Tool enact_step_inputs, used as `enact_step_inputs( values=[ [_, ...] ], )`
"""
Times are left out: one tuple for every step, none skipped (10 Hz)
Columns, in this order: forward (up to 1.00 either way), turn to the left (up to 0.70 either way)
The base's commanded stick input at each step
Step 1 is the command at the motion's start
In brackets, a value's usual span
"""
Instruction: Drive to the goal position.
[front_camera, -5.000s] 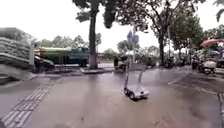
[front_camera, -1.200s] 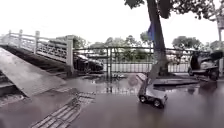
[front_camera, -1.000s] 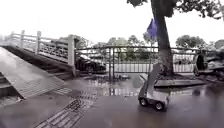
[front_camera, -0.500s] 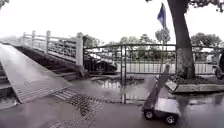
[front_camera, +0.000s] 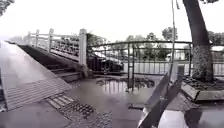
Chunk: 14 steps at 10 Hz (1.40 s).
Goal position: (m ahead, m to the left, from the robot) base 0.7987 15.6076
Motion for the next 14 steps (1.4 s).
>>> enact_step_inputs(
  values=[
    [-0.45,0.03],
    [-0.45,0.03],
    [-0.45,0.03],
    [-0.45,0.03],
    [-0.45,0.03],
    [-0.18,0.02],
    [0.03,0.01],
    [0.03,0.01],
    [0.14,0.02],
    [0.45,0.03],
    [0.45,0.11],
    [0.45,0.25],
    [0.45,0.27],
    [0.45,0.27]
  ],
)
